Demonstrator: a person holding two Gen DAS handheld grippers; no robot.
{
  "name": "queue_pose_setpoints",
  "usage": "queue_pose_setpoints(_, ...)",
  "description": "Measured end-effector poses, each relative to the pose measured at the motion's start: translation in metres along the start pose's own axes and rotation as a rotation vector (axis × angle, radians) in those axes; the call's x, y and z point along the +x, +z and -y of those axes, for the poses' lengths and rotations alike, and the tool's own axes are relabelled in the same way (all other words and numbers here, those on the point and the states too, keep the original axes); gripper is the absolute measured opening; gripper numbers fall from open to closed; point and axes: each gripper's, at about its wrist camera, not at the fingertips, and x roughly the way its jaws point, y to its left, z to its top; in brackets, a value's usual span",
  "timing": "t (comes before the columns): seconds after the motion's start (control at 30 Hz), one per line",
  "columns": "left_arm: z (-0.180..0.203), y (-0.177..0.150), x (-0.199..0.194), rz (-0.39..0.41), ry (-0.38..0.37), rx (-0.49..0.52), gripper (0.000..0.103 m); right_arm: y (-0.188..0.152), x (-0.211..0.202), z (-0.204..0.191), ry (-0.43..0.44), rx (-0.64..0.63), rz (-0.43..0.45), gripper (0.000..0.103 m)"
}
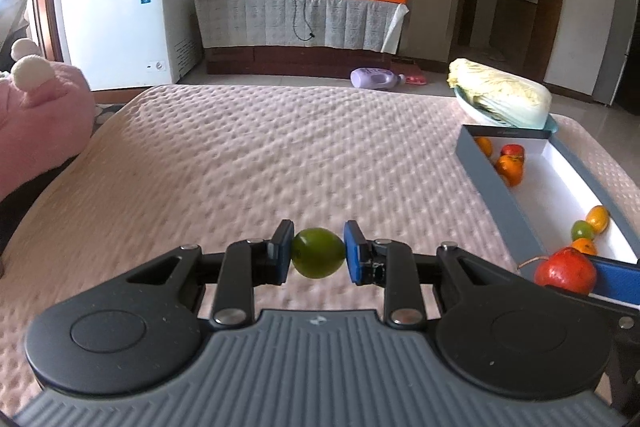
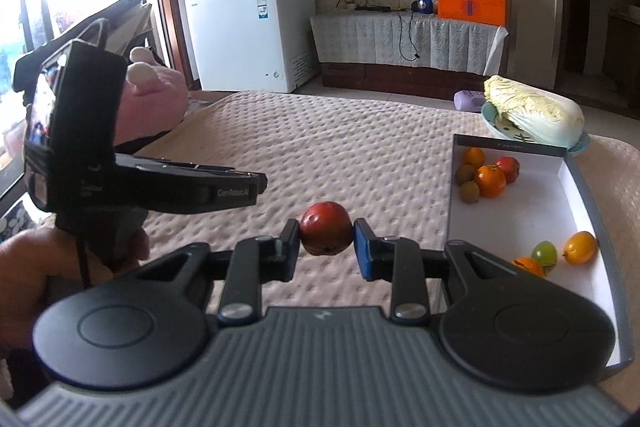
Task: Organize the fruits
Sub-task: 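Carry the lime with the left tool while the right tool carries the apple over the grey box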
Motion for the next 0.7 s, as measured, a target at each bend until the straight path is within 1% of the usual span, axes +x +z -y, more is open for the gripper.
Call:
queue_pose_setpoints(0.27, 0.030, 0.000, 0.004, -0.010, -0.020, 0.018, 0.032, 0.000, -0.018, 0.014, -0.021, 0.010, 0.023, 0.032)
queue_pose_setpoints(0.4, 0.048, 0.000, 0.003, 0.003, -0.040, 0.044, 0.032, -0.002, -0.027, 0.026, -0.037, 0.027, 0.032, 0.032)
queue_pose_setpoints(0.57, 0.073, 0.002, -0.001, 0.033, -0.057, 0.100, 0.032, -0.006, -0.036, 0.045, -0.065, 0.051, 0.036, 0.032)
queue_pose_setpoints(0.7, 0.088, 0.004, -0.004, 0.046, -0.078, 0.109, 0.032, -0.007, -0.043, 0.062, -0.090, 0.073, 0.047, 0.032)
